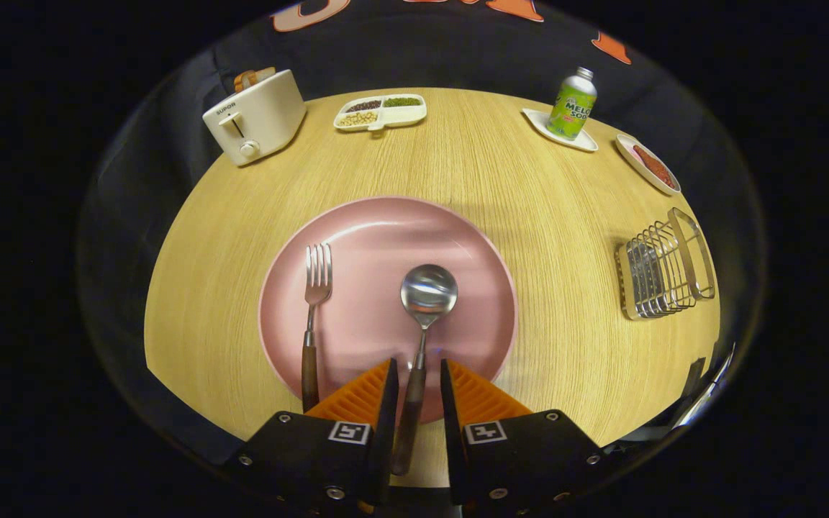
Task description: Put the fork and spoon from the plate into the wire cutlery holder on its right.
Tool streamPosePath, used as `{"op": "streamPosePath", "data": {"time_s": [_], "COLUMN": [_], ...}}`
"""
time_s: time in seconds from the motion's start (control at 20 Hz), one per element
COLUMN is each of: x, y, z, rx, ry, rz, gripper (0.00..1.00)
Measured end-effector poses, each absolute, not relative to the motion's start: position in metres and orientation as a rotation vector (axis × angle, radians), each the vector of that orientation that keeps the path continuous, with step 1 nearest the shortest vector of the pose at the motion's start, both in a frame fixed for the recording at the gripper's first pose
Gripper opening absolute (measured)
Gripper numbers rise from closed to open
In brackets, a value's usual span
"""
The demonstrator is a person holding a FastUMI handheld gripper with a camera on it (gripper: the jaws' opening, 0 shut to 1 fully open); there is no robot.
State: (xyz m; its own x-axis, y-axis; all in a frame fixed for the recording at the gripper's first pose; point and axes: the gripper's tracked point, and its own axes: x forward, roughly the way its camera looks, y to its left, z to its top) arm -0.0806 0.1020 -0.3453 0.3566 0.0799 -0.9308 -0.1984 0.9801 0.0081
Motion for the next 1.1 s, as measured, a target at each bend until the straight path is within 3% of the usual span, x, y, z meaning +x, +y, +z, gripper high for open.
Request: {"op": "streamPosePath", "data": {"time_s": [0.55, 1.1], "x": [-0.085, -0.046], "y": [0.101, 0.061], "z": [-0.353, -0.267], "rx": [-0.100, 0.003], "ry": [1.279, 1.033], "rz": [0.228, 0.239], "gripper": [0.06, 0.04]}}
